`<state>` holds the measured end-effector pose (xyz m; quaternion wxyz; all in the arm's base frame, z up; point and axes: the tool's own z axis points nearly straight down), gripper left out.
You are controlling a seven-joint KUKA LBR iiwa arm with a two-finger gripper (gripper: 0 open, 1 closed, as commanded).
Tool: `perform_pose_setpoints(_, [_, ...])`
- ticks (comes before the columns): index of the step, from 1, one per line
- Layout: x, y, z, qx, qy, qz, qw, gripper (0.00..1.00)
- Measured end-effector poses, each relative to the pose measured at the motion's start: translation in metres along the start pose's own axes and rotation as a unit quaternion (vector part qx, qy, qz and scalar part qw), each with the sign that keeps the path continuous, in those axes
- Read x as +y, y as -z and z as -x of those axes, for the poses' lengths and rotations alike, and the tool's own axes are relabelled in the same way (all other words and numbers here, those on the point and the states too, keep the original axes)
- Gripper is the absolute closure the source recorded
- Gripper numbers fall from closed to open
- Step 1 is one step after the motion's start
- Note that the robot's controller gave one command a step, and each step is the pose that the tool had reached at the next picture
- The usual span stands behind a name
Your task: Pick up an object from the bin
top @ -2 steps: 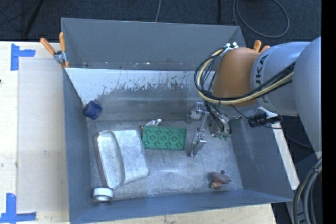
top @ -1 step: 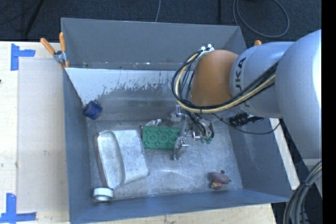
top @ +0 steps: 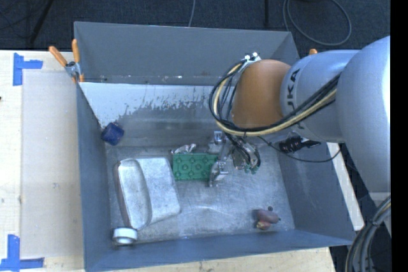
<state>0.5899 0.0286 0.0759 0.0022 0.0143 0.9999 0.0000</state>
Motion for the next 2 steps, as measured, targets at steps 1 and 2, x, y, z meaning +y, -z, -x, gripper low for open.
perform_pose_setpoints(1, [-0.021, 0.118, -0.002, -0.0017, 0.0, 0.0, 1.0, 1.0])
perform_pose_setpoints(2, [-0.019, 0.222, -0.003, -0.0026, 0.015, 0.0, 0.9999, 1.0])
